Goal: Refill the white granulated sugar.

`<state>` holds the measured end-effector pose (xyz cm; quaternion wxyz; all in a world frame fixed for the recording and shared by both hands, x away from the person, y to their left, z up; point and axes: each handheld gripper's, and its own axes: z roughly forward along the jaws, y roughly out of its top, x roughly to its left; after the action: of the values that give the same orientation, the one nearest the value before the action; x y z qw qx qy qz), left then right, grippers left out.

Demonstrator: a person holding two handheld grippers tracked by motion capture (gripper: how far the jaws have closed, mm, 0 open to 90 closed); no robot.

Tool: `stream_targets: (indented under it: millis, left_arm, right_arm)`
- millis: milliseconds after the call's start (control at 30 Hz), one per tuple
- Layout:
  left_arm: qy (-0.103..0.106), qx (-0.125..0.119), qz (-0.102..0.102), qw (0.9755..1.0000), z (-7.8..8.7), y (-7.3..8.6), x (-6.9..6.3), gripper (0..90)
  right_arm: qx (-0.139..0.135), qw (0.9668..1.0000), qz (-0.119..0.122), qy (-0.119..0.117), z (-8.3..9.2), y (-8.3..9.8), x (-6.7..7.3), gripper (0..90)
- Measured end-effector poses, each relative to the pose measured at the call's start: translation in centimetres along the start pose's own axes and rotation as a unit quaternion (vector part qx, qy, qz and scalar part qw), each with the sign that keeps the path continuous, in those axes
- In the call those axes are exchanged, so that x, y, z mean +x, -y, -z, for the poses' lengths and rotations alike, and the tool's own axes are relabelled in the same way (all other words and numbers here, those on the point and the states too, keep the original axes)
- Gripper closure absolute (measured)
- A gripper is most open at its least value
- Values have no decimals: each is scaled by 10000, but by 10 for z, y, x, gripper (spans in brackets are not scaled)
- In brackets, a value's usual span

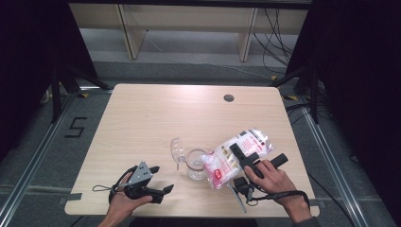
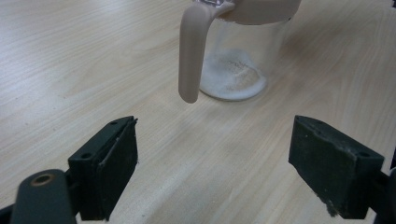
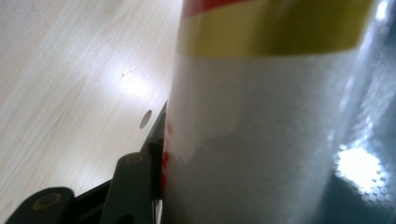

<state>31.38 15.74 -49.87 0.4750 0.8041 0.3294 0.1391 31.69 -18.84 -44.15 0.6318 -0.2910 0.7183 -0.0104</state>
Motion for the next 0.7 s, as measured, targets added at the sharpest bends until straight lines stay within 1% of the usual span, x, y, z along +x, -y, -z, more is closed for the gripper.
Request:
stream_targets:
  millis: [133, 200, 233, 300, 333, 367, 400, 433, 467, 533, 567, 600, 633, 667, 700]
  left_arm:
    - [52, -57, 33, 10000, -1, 0, 0, 153]
    - [35, -6, 2, 10000, 0, 0, 0, 153]
    - [36, -8, 2, 10000, 0, 0, 0, 153]
    - [41, 1, -30, 10000, 0, 0, 0, 153]
    - [4, -10, -9, 10000, 0, 0, -1, 153]
    - [57, -22, 0, 10000, -1, 0, -1, 153]
    - [51, -35, 2, 10000, -1, 0, -1, 153]
    - [-8, 90, -142, 9999, 0, 0, 2, 153]
    - [19, -13, -34, 10000, 0, 0, 0, 153]
    - [46, -23, -23, 10000, -1, 0, 0, 153]
    - [14, -18, -30, 10000, 0, 0, 0, 153]
    - [53, -58, 6, 10000, -1, 0, -1, 153]
    - [4, 37, -110, 9999, 0, 0, 1, 153]
    - [42, -22, -44, 10000, 0, 0, 0, 153]
    - [51, -39, -53, 10000, 0, 0, 0, 152]
  right_arm:
    - [-21, 10000, -19, 17, 0, 0, 0, 554]
    - [-35, 10000, 6, 17, 0, -1, 0, 556]
    - [-9, 10000, -52, 32, 0, -1, 1, 556]
    - [-7, 10000, -37, 42, 0, -1, 1, 556]
    - [-4, 10000, -20, 47, 0, 0, 1, 557]
    - [-2, 10000, -25, 47, 0, 0, 1, 557]
    - [-20, 10000, -6, 31, 0, 0, 0, 557]
    - [-43, 10000, 36, 27, 0, 0, -1, 558]
    - [-55, 10000, 35, 28, 0, 0, -1, 558]
    - [-37, 10000, 18, 28, 0, 0, -1, 558]
    - [-33, 10000, 16, 25, 0, 0, -1, 559]
    - [-23, 10000, 37, 16, 0, 0, -1, 559]
    - [-32, 10000, 42, 26, 0, 0, -1, 559]
    - [-33, 10000, 46, 27, 0, 0, -1, 560]
    - [-40, 10000, 55, 31, 0, 0, -1, 560]
